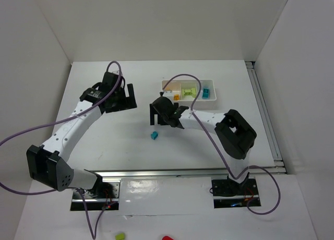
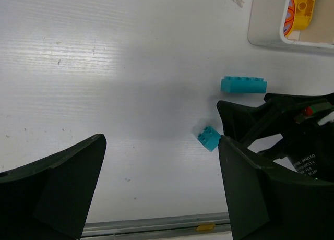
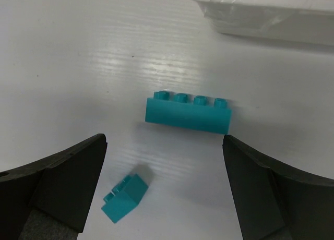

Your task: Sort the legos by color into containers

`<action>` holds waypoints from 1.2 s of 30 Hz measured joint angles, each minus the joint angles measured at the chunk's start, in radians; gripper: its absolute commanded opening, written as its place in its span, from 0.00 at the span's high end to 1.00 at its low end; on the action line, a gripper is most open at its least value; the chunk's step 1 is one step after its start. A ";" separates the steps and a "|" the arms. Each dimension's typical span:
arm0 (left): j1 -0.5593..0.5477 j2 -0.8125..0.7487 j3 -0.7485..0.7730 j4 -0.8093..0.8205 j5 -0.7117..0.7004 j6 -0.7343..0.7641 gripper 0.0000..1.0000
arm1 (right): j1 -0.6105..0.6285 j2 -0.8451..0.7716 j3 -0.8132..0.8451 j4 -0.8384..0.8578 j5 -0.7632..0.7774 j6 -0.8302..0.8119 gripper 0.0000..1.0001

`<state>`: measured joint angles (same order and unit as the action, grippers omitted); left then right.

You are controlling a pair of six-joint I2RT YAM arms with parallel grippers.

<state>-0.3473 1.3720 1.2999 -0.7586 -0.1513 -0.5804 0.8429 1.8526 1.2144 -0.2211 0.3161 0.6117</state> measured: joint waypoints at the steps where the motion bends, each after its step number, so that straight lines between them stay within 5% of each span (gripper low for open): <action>1: 0.000 -0.003 0.000 0.000 0.000 0.000 0.02 | 0.000 0.012 0.013 -0.003 0.013 0.010 0.01; 11: 0.011 -0.011 -0.001 0.000 0.003 0.000 0.02 | 0.002 0.105 0.071 -0.071 0.122 0.061 0.01; 18: 0.011 -0.011 -0.003 0.001 0.003 0.001 0.02 | 0.002 0.157 0.113 -0.082 0.146 0.057 0.30; 25: 0.011 -0.011 -0.003 0.001 0.008 0.002 0.02 | 0.012 0.150 0.140 -0.097 0.178 0.042 0.33; 31: 0.011 -0.010 -0.003 0.002 0.016 0.005 0.02 | -0.009 -0.054 0.084 -0.166 0.222 0.019 0.33; 36: 0.011 0.002 -0.003 0.005 0.035 0.005 0.02 | -0.197 -0.287 0.043 -0.174 0.254 -0.005 0.32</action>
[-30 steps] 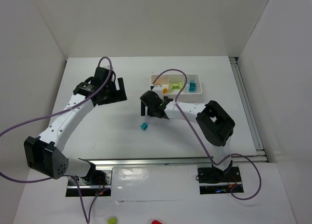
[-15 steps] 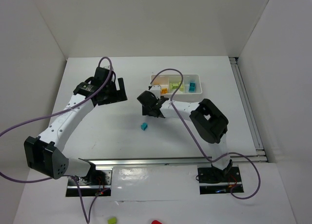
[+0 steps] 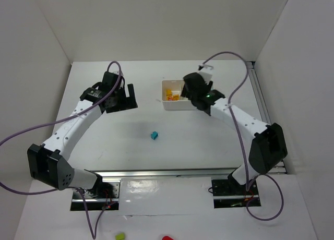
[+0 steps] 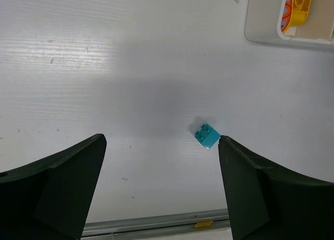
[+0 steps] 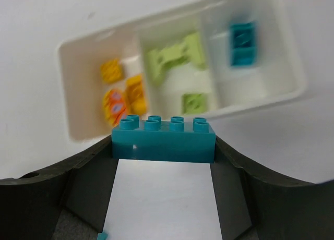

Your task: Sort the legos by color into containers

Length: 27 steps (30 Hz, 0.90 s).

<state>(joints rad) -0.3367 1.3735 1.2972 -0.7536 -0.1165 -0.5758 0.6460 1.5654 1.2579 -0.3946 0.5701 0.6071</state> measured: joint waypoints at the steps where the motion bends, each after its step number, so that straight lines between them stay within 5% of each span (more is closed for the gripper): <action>1: -0.002 0.006 0.000 0.001 0.003 0.000 0.02 | -0.059 -0.023 -0.002 0.002 0.005 -0.006 0.32; 7: -0.017 0.045 0.000 0.006 0.013 0.001 0.02 | -0.295 0.048 0.013 0.012 0.006 -0.052 0.30; 14: -0.027 0.048 0.000 0.005 0.017 0.002 0.02 | -0.360 0.244 0.106 0.029 -0.054 -0.102 0.28; 20: -0.027 0.048 0.000 0.005 0.017 0.002 0.02 | -0.363 0.259 0.149 0.048 -0.086 -0.121 0.04; 22: -0.027 0.048 0.000 0.004 0.016 0.003 0.02 | -0.362 0.259 0.155 0.056 -0.093 -0.127 0.02; 25: -0.027 0.048 0.000 0.004 0.017 0.003 0.02 | -0.357 0.257 0.155 0.064 -0.098 -0.133 0.06; 27: -0.027 0.048 0.000 0.004 0.016 0.003 0.02 | -0.350 0.249 0.155 0.065 -0.097 -0.137 0.17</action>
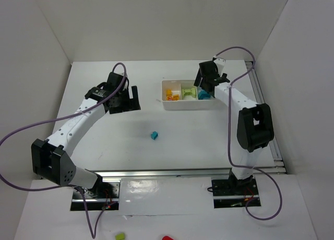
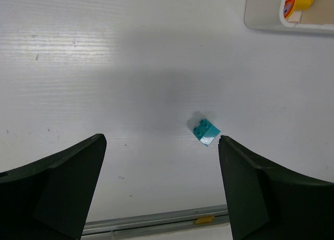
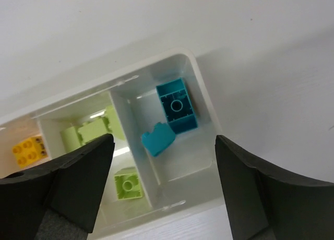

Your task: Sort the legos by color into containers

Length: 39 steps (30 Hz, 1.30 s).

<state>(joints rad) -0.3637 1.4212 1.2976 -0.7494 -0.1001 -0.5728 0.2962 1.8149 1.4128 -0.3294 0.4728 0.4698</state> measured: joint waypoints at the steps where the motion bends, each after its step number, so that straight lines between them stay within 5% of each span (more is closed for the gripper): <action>1: 0.000 0.000 0.000 0.000 0.000 0.000 0.02 | 0.005 -0.007 -0.001 0.000 0.002 -0.004 0.21; 7: 0.000 0.000 0.000 -0.003 -0.003 0.000 0.02 | 0.075 -0.191 -0.114 0.022 -0.026 -0.045 0.26; 12: 0.008 0.000 0.032 -0.032 -0.032 0.000 0.02 | 0.270 -0.359 -0.220 0.047 -0.153 -0.102 0.10; 18: 0.089 -0.013 0.082 -0.050 -0.080 -0.008 0.01 | 0.620 -0.278 -0.281 0.056 -0.328 -0.163 0.05; 22: 0.133 -0.046 0.082 -0.068 -0.098 -0.008 0.01 | 0.748 -0.146 -0.282 0.057 -0.386 -0.211 0.05; 28: 0.180 -0.082 0.083 -0.076 -0.102 -0.006 0.01 | 0.764 0.011 -0.252 0.054 -0.346 -0.253 0.06; 39: 0.197 -0.084 0.082 -0.080 -0.083 -0.006 0.01 | 0.716 0.075 -0.212 0.068 -0.266 -0.278 0.27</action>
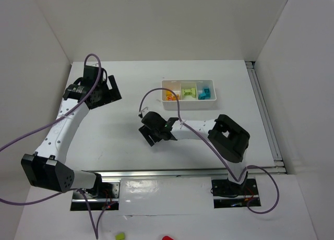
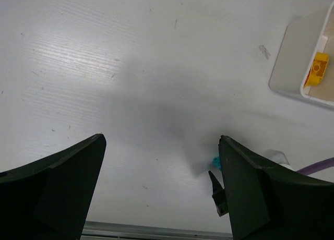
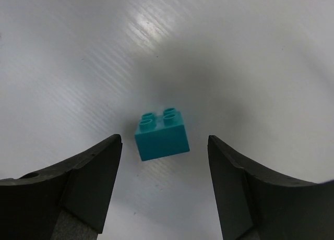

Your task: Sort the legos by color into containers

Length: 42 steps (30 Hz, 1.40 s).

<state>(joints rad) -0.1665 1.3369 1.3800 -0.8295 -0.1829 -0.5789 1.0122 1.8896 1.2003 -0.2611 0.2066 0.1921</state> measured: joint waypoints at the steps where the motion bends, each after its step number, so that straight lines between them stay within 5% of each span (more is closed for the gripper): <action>1: 0.000 0.000 0.000 0.000 0.005 0.000 0.01 | -0.003 0.007 0.001 0.000 0.001 -0.002 0.30; 6: 0.000 0.000 0.000 0.000 0.018 0.002 0.01 | -0.010 0.030 0.008 0.013 0.008 -0.010 0.49; 15: 0.000 0.000 0.000 0.001 0.029 0.004 0.01 | -0.045 -0.078 0.010 0.002 0.092 -0.011 0.49; 22: 0.000 0.003 0.000 0.007 0.037 0.007 0.01 | -0.300 -0.253 0.013 -0.003 0.134 0.010 0.50; 26: 0.000 0.008 0.000 0.015 0.044 0.012 0.01 | -0.390 -0.265 0.013 -0.008 0.109 0.015 0.32; 31: 0.000 0.008 0.000 0.021 0.050 0.026 0.01 | -0.259 -0.245 0.013 -0.016 0.024 -0.004 0.10; 35: 0.000 0.008 0.000 0.022 0.050 0.026 0.01 | -0.132 -0.178 0.013 -0.017 -0.029 -0.007 0.05; 42: 0.007 0.008 0.000 0.022 0.051 0.029 0.01 | -0.124 -0.078 0.013 -0.024 -0.043 -0.010 0.10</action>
<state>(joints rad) -0.1593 1.3453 1.3800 -0.8074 -0.1322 -0.5503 0.8883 1.8114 1.2137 -0.2855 0.1635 0.1825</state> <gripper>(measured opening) 0.987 0.920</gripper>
